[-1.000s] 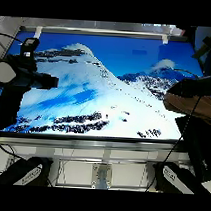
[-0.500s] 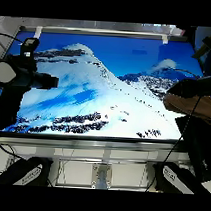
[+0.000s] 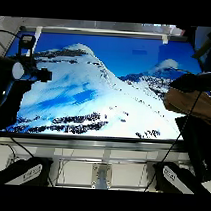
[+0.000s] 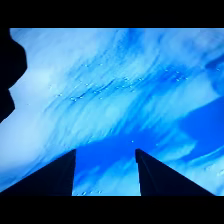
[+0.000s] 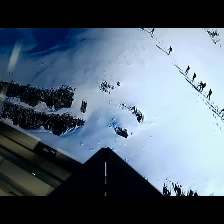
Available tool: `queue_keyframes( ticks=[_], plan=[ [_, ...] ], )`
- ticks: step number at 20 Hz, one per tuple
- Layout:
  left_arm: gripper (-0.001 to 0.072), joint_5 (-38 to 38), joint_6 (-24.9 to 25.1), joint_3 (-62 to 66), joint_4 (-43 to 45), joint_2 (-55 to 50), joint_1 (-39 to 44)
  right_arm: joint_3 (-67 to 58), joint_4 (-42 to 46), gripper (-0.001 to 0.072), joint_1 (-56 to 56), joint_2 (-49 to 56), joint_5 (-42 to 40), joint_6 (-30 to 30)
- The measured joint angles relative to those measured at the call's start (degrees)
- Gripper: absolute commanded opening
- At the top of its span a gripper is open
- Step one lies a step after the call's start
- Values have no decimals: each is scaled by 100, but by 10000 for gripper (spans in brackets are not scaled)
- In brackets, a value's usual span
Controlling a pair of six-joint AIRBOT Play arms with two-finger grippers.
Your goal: Fold the clothes and pants, and hang the long-sleeved shirts on hangers.
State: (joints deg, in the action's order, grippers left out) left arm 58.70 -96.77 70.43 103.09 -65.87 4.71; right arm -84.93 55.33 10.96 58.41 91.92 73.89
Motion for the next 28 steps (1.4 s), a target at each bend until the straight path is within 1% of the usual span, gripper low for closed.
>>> queue_keyframes(
  ticks=[2,5,8,9,10,12,13,17,20,23,24,25,26,27,28],
  plan=[
    [455,-273,-293,2,201,-343,-472,0,0,3,2,0,-146,2],
    [454,-463,-649,2,273,-835,-1364,0,0,3,2,0,-267,4],
    [458,-592,-828,2,-105,-1250,-2260,0,4,3,0,15,-310,9],
    [537,-686,-850,2,-304,-1368,-2503,0,2,2,0,24,-321,11],
    [564,-815,-876,2,-540,-1497,-2739,0,0,3,0,35,-328,13],
    [640,-1075,-839,7,-1110,-1740,-3073,0,0,3,0,59,-339,20],
    [677,-1200,-791,17,-1379,-1858,-3185,0,0,3,2,76,-343,22],
    [679,-1587,-647,149,-2059,-2306,-3407,0,4,3,2,118,-350,22],
    [678,-1919,-640,240,-2262,-2531,-3475,0,4,3,2,129,-352,22],
    [671,-2240,-791,278,-2365,-2704,-3499,0,11,3,2,136,-420,22],
    [622,-2304,-824,284,-2376,-2765,-3506,0,4,3,0,136,-472,22],
    [485,-2347,-837,291,-2391,-2815,-3510,0,4,3,0,136,-529,22],
    [205,-2400,-852,293,-2396,-2859,-3510,0,7,3,0,136,-629,22],
    [29,-2417,-874,295,-2409,-2885,-3510,0,7,3,0,136,-688,22],
    [23,-2439,-887,302,-2411,-2900,-3510,0,4,3,0,136,-769,22]
  ],
)
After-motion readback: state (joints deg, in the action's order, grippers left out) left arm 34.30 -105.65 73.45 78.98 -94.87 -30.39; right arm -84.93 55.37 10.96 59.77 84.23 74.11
